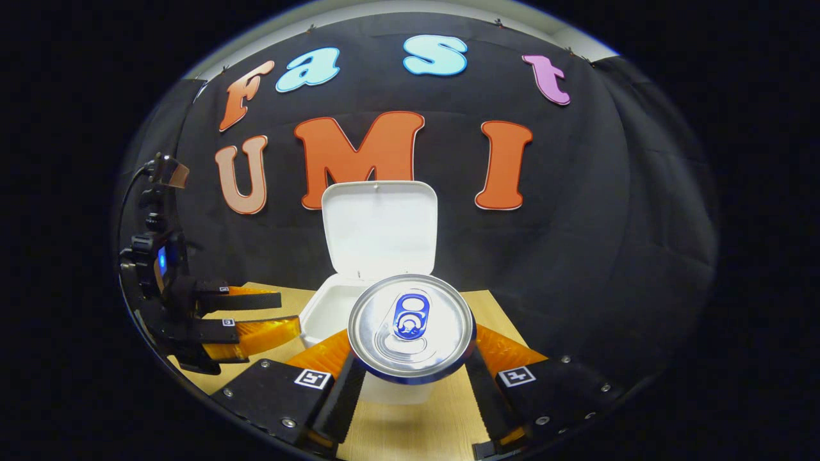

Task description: Press the lid of the desktop garbage bin to open it, pick up the crumpled paper on the desktop and throw it into the bin, then pick up the pop can on the desktop and drop it into the bin, and finally close the garbage bin lid.

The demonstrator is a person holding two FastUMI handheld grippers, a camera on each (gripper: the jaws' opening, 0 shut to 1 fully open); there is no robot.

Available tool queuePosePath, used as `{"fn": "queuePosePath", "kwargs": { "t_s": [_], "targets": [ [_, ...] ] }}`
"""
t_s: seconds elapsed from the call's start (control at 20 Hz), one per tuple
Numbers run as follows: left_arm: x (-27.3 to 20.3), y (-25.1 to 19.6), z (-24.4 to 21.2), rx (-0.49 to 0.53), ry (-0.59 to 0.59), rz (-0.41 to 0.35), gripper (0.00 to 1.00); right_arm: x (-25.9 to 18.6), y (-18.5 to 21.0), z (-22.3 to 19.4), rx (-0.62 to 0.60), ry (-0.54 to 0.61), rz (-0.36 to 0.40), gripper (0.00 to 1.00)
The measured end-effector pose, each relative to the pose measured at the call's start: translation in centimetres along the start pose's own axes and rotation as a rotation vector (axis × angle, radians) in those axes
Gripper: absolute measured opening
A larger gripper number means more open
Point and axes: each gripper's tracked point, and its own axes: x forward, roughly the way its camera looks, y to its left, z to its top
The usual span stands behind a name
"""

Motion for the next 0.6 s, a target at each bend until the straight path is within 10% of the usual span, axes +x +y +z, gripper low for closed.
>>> {"fn": "queuePosePath", "kwargs": {
  "t_s": [0.6],
  "targets": [
    [-3.7,6.3,2.5,0.01,-0.143,0.227,0.9,5.8,-0.5,0.3,-0.055,0.056,0.066,0.8]
  ]
}}
